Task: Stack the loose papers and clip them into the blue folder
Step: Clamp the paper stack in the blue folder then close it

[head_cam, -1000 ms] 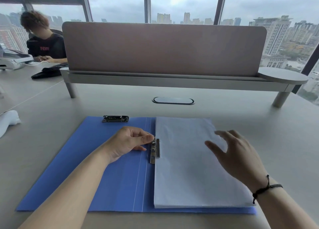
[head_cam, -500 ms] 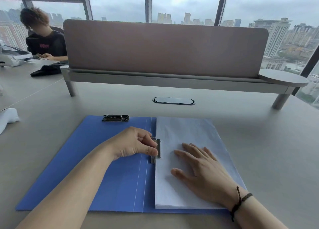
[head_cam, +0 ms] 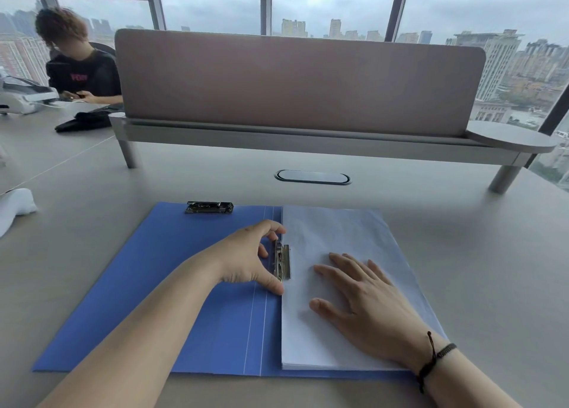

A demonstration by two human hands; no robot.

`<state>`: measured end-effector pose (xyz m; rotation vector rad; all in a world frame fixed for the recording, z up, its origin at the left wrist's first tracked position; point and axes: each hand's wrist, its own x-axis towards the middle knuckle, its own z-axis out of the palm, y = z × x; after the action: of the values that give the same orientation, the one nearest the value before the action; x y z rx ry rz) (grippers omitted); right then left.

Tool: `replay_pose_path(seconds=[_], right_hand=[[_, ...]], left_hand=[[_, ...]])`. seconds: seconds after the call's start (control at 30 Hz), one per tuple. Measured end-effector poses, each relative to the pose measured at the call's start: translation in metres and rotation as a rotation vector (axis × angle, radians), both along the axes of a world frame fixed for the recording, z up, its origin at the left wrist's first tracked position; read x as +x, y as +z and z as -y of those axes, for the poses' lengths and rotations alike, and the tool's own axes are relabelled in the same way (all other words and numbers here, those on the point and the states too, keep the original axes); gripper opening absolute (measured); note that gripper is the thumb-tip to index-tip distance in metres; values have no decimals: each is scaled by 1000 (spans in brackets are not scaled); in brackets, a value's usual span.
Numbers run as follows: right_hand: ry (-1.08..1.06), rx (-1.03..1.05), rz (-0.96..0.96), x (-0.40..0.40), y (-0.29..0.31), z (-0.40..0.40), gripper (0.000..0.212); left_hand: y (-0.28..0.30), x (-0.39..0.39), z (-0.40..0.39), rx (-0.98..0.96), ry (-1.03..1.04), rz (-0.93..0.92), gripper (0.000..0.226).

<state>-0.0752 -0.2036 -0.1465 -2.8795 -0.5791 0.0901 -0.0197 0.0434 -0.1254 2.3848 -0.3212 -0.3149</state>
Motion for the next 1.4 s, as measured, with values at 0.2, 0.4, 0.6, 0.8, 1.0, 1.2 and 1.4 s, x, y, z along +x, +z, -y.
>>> replay_pose_path(seconds=[0.2,0.4,0.6,0.8,1.0,1.2,1.4], right_hand=[[5,-14,-9,2,-3,0,89],[6,-21,-7,2,-4,0,90],[7,-27,16,4,-7,1,90],[5,-17,41,5,-10,2,92],[-7,-23,35,3,-10,4,93],[-21,-23,61,4,-10,-2,100],[-37,-17,68,2,-11,-5,98]], left_hand=[[-2,-1,-8,-32,-2,-9,90],[-6,-4,-9,-90,42,-2,89],[4,-12,-12,-74,61,-65,88],[-4,-19,-71,322,431,-39,99],[-16,-35,-94,377,728,-107,100],[-6,-42,-105,343,773,-23,89],[42,-41,-115,243,611,-10,78]])
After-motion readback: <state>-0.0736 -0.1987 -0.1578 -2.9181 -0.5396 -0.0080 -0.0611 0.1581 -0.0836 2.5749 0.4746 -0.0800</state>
